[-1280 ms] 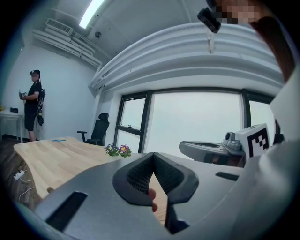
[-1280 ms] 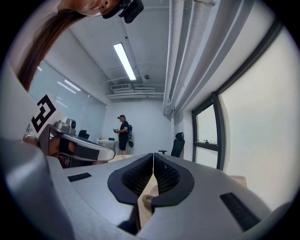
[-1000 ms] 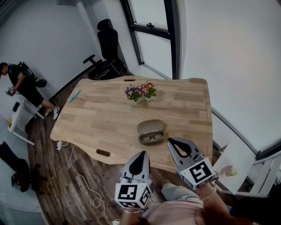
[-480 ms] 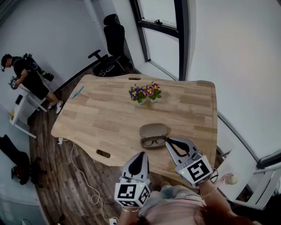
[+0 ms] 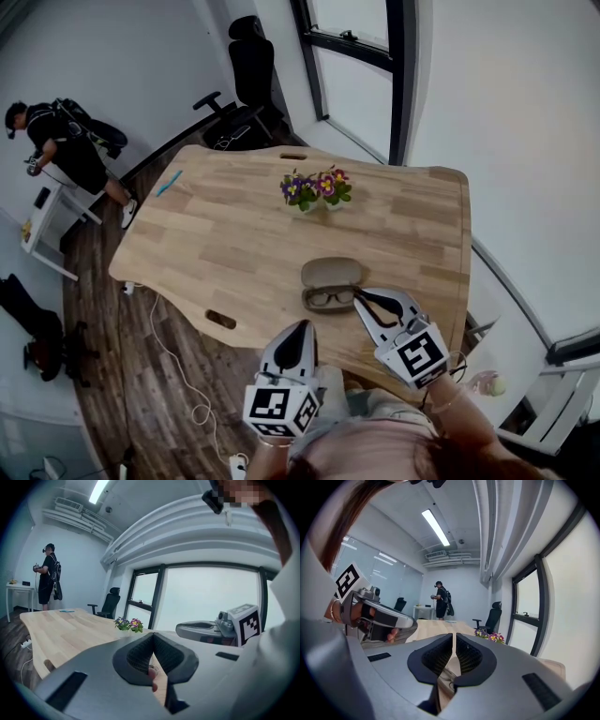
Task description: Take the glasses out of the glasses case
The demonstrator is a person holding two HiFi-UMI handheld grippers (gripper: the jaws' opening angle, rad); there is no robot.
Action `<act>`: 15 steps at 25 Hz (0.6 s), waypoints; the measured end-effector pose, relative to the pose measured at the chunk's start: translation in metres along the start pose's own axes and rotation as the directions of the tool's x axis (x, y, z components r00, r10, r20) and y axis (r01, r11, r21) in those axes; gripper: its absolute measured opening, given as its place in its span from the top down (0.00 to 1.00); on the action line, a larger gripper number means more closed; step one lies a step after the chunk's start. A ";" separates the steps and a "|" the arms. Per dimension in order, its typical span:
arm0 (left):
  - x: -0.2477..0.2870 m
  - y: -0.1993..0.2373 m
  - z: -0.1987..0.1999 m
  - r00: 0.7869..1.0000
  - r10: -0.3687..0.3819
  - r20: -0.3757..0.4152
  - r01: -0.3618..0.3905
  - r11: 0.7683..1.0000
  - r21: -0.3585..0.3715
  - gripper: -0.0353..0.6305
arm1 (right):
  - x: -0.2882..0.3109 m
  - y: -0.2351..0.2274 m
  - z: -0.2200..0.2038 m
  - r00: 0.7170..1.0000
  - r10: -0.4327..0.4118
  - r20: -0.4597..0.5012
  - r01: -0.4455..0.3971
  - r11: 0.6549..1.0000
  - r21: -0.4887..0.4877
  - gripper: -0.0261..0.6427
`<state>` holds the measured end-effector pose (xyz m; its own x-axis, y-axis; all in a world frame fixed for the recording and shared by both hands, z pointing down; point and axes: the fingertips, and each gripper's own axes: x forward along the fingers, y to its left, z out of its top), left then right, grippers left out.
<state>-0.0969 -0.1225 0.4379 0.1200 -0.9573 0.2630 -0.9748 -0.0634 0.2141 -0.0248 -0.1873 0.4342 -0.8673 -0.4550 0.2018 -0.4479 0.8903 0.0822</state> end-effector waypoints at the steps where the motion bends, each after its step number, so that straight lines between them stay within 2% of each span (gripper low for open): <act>1: 0.001 0.002 0.000 1.000 0.000 -0.001 0.000 1.000 0.001 0.95 | 0.003 0.000 -0.002 1.000 0.004 -0.006 -0.004 1.000 -0.004 0.96; 15: 0.023 0.030 -0.006 0.999 -0.022 -0.029 0.023 1.000 0.009 0.95 | 0.044 -0.001 -0.031 0.995 0.046 -0.093 -0.050 0.998 -0.038 0.96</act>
<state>-0.1218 -0.1449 0.4561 0.1473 -0.9469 0.2856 -0.9734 -0.0876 0.2116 -0.0557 -0.2070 0.4728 -0.8633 -0.4095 0.2950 -0.3954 0.9120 0.1089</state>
